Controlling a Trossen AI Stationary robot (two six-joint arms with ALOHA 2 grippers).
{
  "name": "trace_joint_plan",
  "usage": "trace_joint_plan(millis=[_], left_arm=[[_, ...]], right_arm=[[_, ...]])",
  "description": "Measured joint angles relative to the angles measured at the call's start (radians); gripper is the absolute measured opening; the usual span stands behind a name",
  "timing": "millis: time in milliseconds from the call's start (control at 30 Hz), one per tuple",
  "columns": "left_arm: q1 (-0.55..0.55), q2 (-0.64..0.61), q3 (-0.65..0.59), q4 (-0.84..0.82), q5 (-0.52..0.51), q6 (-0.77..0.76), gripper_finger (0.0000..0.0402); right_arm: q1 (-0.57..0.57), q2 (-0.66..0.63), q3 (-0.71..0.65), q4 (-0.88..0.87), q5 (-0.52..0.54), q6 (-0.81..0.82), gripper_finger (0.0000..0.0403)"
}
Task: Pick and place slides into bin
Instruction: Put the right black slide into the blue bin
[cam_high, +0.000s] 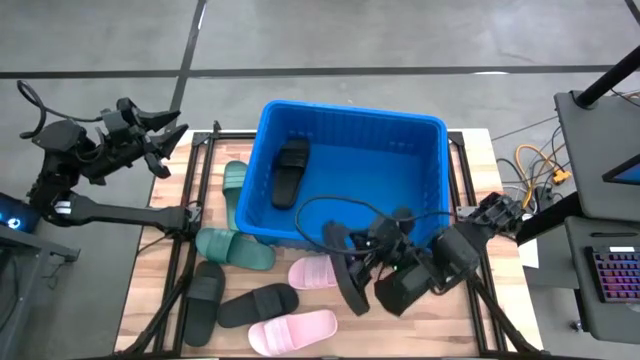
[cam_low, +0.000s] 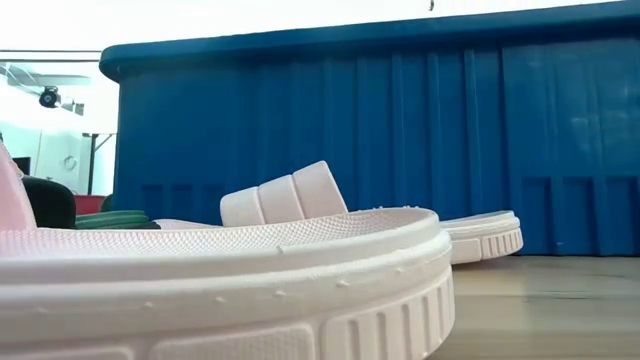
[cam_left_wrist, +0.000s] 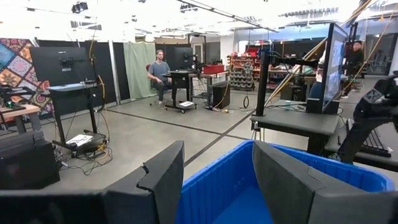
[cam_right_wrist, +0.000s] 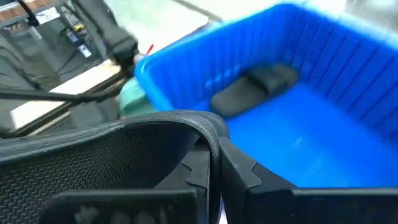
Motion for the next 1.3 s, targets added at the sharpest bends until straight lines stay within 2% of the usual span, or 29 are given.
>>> trace_joint_plan(millis=[67, 133, 267, 433, 600, 733, 967, 1133, 1300], left_arm=[[0.0, 0.003, 0.0, 0.001, 0.0, -0.007, 0.0176], [0.0, 0.003, 0.0, -0.001, 0.005, -0.077, 0.0176], [0.0, 0.007, 0.0, -0.001, 0.05, -0.128, 0.0176], [0.0, 0.014, 0.0, -0.001, 0.05, -0.195, 0.0176], [0.0, 0.014, 0.0, -0.001, 0.05, -0.216, 0.0176], [0.0, 0.008, 0.0, -0.001, 0.051, -0.211, 0.0176], [0.0, -0.003, 0.0, 0.0, 0.046, -0.153, 0.0176], [0.0, -0.019, 0.0, -0.001, 0.046, -0.139, 0.0176], [0.0, -0.036, 0.0, -0.001, 0.045, -0.095, 0.0176]], right_arm=[[-0.022, -0.016, 0.0, 0.001, 0.029, -0.086, 0.0011], [-0.05, -0.031, 0.0, 0.002, 0.045, -0.175, 0.0011], [-0.113, -0.052, 0.0, 0.004, 0.051, -0.373, 0.0011], [-0.197, -0.055, 0.0, 0.018, 0.053, -0.66, 0.0011], [-0.302, -0.051, -0.001, 0.027, 0.048, -0.83, 0.0011], [-0.396, -0.05, -0.001, 0.076, -0.003, -0.965, 0.0011], [-0.528, -0.022, -0.028, 0.298, -0.113, -1.273, 0.0011], [-0.616, 0.012, -0.091, 0.389, -0.185, -1.381, 0.0011], [-0.67, 0.06, -0.158, 0.435, -0.193, -1.434, 0.0011]])
